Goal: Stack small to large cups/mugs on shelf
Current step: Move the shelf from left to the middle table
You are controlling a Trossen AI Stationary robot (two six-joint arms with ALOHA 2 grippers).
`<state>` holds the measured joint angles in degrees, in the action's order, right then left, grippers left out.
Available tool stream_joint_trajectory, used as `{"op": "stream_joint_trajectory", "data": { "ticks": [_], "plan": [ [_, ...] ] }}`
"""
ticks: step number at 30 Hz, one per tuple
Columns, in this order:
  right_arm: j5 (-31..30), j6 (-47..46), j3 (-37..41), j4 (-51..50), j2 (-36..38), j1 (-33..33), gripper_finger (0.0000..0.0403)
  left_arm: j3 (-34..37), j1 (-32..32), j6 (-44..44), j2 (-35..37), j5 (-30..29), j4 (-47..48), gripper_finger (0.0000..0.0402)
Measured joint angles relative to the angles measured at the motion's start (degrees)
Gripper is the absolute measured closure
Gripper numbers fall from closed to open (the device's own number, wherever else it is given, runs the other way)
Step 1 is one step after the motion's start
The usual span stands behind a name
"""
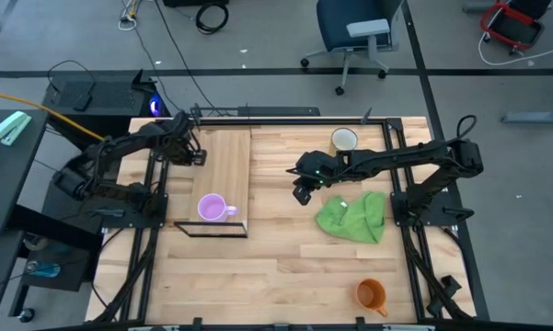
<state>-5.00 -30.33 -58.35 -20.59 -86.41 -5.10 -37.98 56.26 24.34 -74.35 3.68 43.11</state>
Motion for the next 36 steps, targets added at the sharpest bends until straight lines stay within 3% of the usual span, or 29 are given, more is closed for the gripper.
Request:
{"op": "stream_joint_trajectory", "data": {
  "ticks": [15,27,36],
  "plan": [
    [-0.1,-3.0,0.0,-0.2,-2.1,0.3,0.0402,0.0,-4.6,1.6,-0.1,2.6,-4.2,0.0395],
    [3.8,-5.3,0.0,15.9,-13.7,1.3,0.0403,0.0,-7.5,3.2,-1.6,3.7,-6.4,0.0396],
    [4.0,-5.9,0.0,21.3,-17.8,1.0,0.0403,0.0,-11.9,3.9,-3.2,4.4,-10.3,0.0394]
  ]
}}
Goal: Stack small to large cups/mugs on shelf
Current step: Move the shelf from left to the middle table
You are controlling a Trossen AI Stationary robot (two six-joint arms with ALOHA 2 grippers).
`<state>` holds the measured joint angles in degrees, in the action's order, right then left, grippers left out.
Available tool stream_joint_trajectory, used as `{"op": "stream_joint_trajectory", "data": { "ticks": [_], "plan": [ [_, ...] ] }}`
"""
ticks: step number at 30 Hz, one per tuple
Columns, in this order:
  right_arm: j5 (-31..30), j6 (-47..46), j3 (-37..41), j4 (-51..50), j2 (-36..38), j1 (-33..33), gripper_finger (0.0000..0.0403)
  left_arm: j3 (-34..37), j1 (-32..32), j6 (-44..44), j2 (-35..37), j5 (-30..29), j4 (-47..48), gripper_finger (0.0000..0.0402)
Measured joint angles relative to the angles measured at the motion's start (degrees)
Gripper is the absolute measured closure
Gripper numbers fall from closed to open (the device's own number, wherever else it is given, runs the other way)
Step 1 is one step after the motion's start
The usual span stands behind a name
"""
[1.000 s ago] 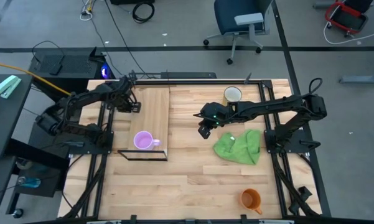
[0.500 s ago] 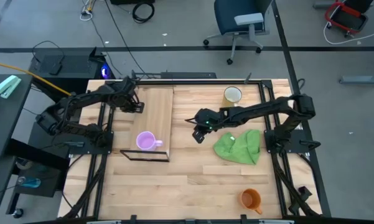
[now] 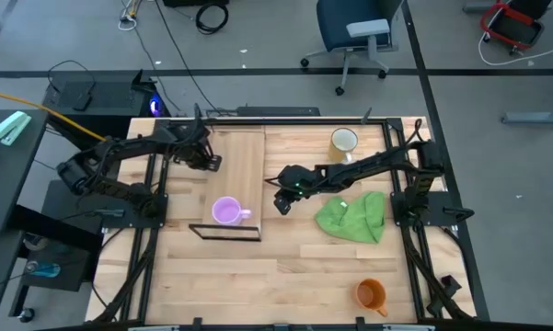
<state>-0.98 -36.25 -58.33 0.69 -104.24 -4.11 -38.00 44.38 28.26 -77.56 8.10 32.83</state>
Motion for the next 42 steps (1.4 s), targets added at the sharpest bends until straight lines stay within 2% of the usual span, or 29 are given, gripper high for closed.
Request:
{"op": "stream_joint_trajectory", "data": {
  "ticks": [8,14,20,25,34,42],
  "plan": [
    [0.0,-0.2,0.0,0.6,-0.1,-0.3,0.0403,0.0,-3.2,1.2,-0.3,2.6,-3.7,0.0385],
    [0.2,-0.3,0.0,-0.6,-0.6,-0.7,0.0403,0.0,-5.0,1.5,-0.5,2.7,-5.9,0.0396],
    [-0.1,-0.3,0.0,-2.1,-0.6,-1.6,0.0403,0.0,-6.8,2.3,-0.5,2.5,-6.5,0.0385],
    [-0.1,-0.3,0.0,-2.4,-0.6,-2.3,0.0403,0.0,-8.5,2.3,-0.5,3.0,-6.8,0.0396],
    [0.0,-0.2,0.0,-3.6,-0.5,-3.3,0.0403,0.1,-10.8,3.0,-0.5,3.0,-9.1,0.0390],
    [-0.3,-0.2,0.0,-4.6,-0.5,-3.6,0.0403,0.0,-11.4,3.1,-0.5,7.8,-14.0,0.0387]
  ]
}}
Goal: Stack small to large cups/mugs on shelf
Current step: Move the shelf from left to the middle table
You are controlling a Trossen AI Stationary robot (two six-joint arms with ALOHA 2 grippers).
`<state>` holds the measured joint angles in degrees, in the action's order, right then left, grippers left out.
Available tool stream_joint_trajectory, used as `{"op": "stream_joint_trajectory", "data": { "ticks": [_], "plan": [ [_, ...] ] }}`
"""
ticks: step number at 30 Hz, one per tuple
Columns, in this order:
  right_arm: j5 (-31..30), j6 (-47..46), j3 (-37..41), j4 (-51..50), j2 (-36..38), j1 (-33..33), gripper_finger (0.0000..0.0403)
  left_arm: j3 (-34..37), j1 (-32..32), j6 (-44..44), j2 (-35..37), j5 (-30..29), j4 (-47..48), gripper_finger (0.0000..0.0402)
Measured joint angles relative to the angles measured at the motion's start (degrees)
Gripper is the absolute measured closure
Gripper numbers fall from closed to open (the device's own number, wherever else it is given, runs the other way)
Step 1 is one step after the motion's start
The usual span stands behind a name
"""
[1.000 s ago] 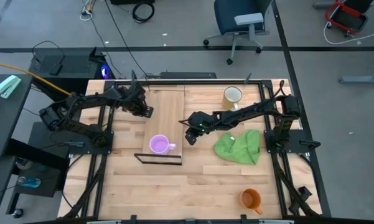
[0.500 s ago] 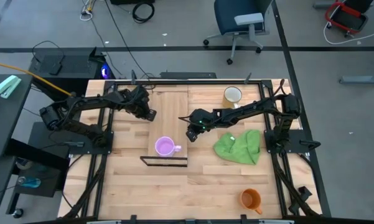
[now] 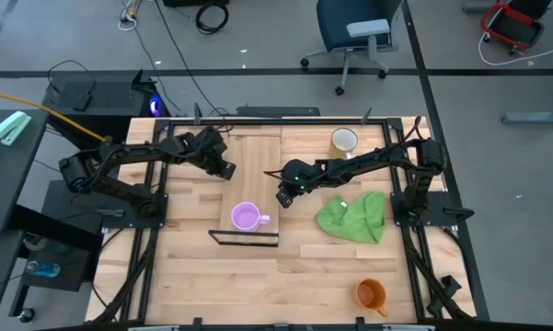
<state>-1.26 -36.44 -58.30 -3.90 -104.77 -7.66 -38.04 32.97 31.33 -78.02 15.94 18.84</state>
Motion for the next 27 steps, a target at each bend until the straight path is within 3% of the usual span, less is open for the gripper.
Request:
{"op": "stream_joint_trajectory", "data": {
  "ticks": [7,14,21,27],
  "plan": [
    [-0.3,0.0,0.0,-0.4,0.0,-0.1,0.0403,0.0,-0.3,-0.8,0.1,-0.1,-0.1,0.0395],
    [-0.3,0.2,0.0,-0.8,0.0,-0.1,0.0403,-0.3,3.5,-2.1,2.8,-1.6,2.1,0.0387],
    [-0.2,0.4,0.0,-1.0,0.0,0.2,0.0403,-0.2,7.0,-3.7,4.2,-10.1,19.9,0.0388],
    [-0.2,0.2,0.0,-2.0,0.0,1.0,0.0403,3.5,1.8,-2.0,4.2,-6.1,17.1,0.0387]
  ]
}}
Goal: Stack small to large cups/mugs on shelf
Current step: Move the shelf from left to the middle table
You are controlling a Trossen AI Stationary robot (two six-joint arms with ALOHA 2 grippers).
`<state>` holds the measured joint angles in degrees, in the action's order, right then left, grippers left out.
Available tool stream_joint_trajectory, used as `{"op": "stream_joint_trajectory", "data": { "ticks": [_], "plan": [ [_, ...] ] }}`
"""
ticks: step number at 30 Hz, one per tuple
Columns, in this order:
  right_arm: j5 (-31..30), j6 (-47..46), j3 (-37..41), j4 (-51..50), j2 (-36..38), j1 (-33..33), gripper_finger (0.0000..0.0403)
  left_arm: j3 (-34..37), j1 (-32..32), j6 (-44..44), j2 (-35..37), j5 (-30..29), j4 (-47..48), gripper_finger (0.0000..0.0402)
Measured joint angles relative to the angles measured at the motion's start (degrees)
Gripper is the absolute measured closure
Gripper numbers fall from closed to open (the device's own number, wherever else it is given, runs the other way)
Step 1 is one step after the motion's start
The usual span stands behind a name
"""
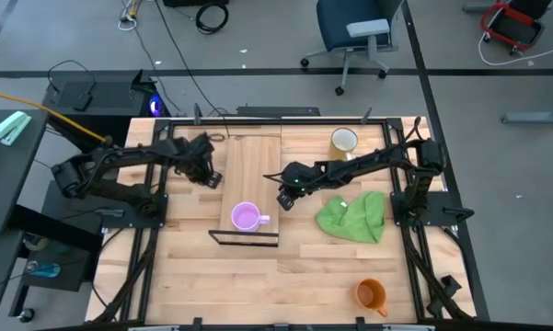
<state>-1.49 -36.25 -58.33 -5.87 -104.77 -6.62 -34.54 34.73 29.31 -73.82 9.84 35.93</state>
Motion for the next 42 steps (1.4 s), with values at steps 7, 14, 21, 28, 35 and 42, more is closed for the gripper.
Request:
{"op": "stream_joint_trajectory", "data": {
  "ticks": [7,14,21,28,35,42],
  "plan": [
    [-0.8,-0.7,0.0,0.1,0.0,0.5,0.0403,3.1,-5.5,3.1,0.0,1.0,-8.8,0.0387],
    [-0.8,-0.8,0.0,0.3,0.0,0.5,0.0403,3.1,-7.8,3.9,0.0,3.2,-12.6,0.0391],
    [-0.8,-0.7,0.0,0.4,0.0,0.5,0.0403,3.1,-9.2,4.7,0.0,3.4,-15.7,0.0385],
    [-0.8,-0.8,0.0,0.2,0.0,0.5,0.0403,3.1,-9.3,4.8,0.0,3.7,-16.7,0.0395],
    [-0.8,-1.1,0.0,-0.7,0.0,0.5,0.0403,3.1,-9.3,4.9,-1.7,4.4,-18.6,0.0383],
    [-1.6,-1.3,0.1,-2.9,0.0,0.5,0.0403,3.1,-10.8,4.8,-5.7,5.9,-23.4,0.0396]
  ]
}}
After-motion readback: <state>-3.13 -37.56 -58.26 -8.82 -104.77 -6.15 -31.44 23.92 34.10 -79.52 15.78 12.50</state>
